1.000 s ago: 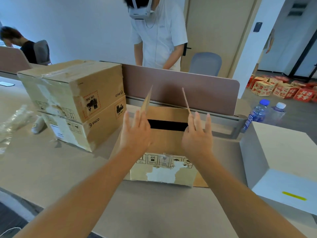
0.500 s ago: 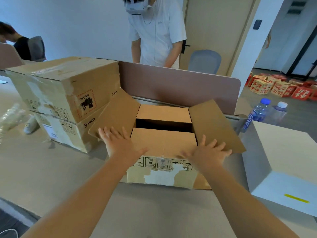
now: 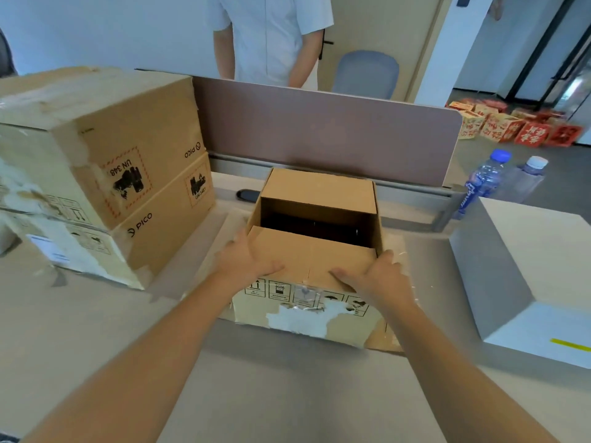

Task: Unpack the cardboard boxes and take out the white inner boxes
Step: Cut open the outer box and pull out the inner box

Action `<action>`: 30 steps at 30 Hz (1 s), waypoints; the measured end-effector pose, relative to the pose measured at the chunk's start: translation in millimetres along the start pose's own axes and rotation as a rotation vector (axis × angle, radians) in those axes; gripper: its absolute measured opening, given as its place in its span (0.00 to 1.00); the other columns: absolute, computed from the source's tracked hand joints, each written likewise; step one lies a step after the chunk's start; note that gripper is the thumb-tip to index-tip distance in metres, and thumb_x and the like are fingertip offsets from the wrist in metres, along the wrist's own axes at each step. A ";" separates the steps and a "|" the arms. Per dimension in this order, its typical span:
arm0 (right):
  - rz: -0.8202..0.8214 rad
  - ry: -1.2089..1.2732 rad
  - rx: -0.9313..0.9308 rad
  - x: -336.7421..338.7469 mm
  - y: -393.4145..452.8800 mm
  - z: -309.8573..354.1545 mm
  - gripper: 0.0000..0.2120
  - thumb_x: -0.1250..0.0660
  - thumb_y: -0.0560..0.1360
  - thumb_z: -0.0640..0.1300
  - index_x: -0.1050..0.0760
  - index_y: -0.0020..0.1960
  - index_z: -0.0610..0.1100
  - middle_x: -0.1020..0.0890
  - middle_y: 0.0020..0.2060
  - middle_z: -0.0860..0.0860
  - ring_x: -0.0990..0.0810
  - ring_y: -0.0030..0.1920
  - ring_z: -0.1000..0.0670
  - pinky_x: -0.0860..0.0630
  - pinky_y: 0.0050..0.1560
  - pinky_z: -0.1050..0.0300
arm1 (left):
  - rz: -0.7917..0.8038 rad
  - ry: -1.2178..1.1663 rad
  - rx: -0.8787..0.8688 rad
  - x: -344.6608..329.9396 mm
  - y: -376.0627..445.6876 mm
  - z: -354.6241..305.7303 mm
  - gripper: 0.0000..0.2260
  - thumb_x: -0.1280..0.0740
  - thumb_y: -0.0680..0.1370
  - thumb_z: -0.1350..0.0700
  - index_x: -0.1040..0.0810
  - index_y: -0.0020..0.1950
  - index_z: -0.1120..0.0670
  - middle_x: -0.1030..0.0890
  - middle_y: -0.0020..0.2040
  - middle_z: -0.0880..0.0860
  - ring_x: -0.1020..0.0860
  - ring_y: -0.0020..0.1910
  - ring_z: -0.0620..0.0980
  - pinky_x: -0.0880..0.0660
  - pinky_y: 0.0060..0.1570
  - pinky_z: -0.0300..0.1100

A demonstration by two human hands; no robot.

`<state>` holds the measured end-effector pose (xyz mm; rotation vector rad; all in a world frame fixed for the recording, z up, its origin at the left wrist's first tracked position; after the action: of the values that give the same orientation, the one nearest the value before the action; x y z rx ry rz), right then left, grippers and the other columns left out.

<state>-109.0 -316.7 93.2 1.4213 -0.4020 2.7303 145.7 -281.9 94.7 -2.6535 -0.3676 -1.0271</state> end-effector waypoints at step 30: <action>-0.329 -0.389 0.630 71.7 -46.8 102.1 0.19 0.48 0.79 0.56 0.29 0.59 0.45 0.25 0.55 0.48 0.28 0.58 0.46 0.37 0.63 0.51 | -0.326 0.564 -0.670 54.3 -27.3 -104.8 0.40 0.64 0.67 0.33 0.30 0.68 0.51 0.29 0.65 0.50 0.33 0.65 0.50 0.44 0.65 0.46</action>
<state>-61.8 -302.7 217.0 1.9359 0.6948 2.3924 111.1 -284.6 210.8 -2.6887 -0.3812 -2.2646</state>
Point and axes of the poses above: each hand's wrist, its own y-axis towards the middle knuckle, its own x-axis out of the back of the hand, z = x × y, the point moved 9 cm from there along y, towards the middle knuckle
